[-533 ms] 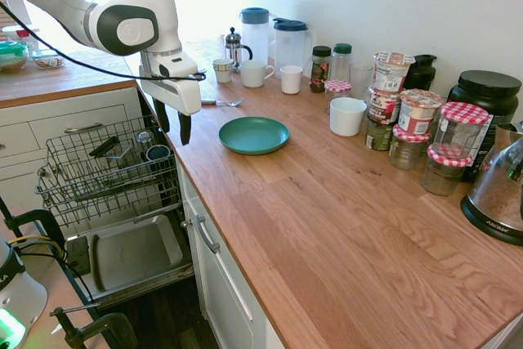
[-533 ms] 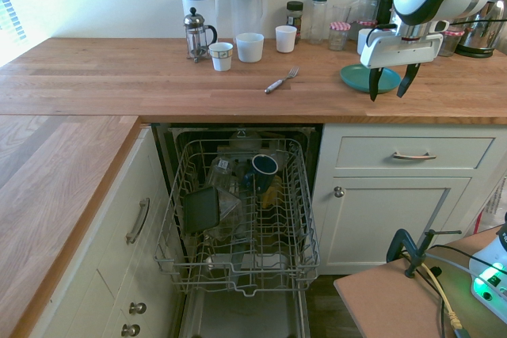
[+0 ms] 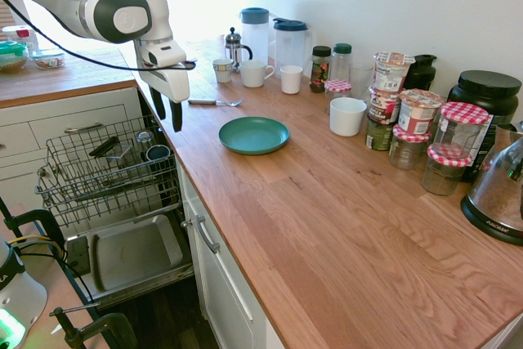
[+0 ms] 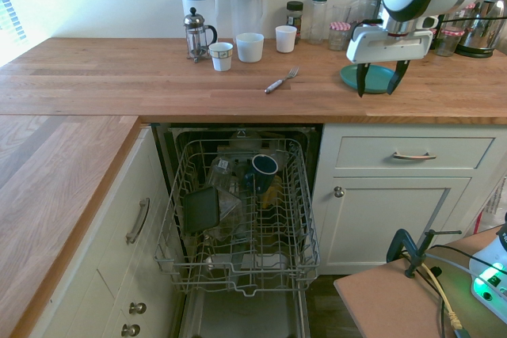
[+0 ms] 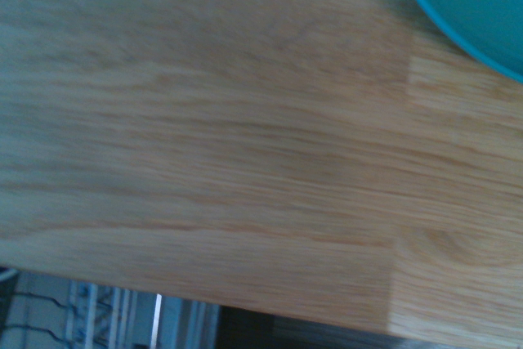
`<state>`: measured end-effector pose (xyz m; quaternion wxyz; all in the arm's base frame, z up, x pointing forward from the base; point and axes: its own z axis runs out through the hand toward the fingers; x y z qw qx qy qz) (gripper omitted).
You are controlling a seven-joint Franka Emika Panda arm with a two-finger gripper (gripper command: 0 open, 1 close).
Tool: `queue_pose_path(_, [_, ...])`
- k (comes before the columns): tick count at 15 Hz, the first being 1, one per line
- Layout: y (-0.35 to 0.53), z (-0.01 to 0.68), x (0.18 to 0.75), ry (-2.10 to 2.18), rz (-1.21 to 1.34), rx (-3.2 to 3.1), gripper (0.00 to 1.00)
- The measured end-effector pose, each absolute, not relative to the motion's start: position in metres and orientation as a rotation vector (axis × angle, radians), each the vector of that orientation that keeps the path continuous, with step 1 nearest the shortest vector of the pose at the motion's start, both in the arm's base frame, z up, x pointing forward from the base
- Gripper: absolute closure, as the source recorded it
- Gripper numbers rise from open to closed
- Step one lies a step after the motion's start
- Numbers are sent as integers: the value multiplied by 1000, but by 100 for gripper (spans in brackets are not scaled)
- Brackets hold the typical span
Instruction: Put the fork in the dishwasher
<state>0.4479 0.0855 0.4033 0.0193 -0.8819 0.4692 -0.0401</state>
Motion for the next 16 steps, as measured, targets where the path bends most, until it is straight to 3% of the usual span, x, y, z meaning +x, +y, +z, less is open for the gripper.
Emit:
queue_pose_path(11, [194, 431, 611, 1879, -196, -2408, 0])
queue_pose_path(16, [202, 433, 639, 1982, -214, -2329, 0])
